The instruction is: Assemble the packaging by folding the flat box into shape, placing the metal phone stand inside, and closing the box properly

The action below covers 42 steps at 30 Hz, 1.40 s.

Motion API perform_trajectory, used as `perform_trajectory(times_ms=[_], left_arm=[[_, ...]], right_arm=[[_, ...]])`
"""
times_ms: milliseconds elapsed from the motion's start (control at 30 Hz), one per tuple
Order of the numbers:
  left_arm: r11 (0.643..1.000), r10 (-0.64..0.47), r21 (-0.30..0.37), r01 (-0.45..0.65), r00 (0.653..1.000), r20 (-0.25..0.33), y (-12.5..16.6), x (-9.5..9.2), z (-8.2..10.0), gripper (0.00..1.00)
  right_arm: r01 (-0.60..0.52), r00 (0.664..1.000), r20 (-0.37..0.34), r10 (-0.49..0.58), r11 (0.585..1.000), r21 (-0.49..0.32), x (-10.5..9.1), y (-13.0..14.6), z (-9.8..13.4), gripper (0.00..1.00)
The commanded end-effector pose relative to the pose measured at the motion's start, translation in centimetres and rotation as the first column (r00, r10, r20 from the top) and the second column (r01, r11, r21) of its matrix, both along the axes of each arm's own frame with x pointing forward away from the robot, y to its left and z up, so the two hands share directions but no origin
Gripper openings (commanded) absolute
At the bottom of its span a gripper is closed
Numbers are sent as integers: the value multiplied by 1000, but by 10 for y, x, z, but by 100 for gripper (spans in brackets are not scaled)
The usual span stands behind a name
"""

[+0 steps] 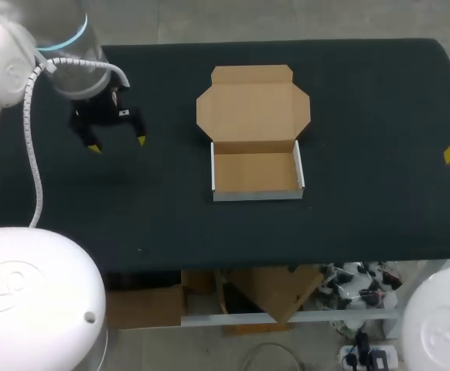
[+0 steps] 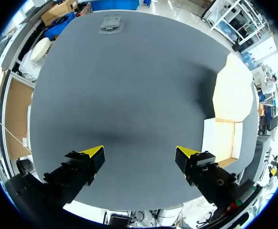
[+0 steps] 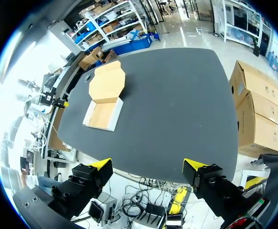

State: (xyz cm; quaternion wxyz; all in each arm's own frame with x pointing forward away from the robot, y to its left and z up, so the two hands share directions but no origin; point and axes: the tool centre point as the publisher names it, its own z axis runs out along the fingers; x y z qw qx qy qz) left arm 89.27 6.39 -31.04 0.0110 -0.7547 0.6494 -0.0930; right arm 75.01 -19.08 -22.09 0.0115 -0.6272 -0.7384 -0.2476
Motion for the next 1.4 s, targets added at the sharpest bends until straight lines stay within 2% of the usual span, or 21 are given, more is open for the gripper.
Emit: perform_trajectory(times_ms=[33, 600, 1400], left_arm=[[1000, -5, -11, 4, 998, -65, 8, 14, -10, 100], [1000, 1, -2, -1, 993, -117, 32, 39, -37, 100], [1000, 2, -1, -3, 993, -121, 32, 39, -37, 100]], right_arm=[[0, 1000, 0, 0, 1000, 0, -1, 0, 1, 100], [0, 1000, 0, 0, 1000, 0, -1, 0, 1, 100], [0, 1000, 0, 0, 1000, 0, -1, 0, 1, 100]])
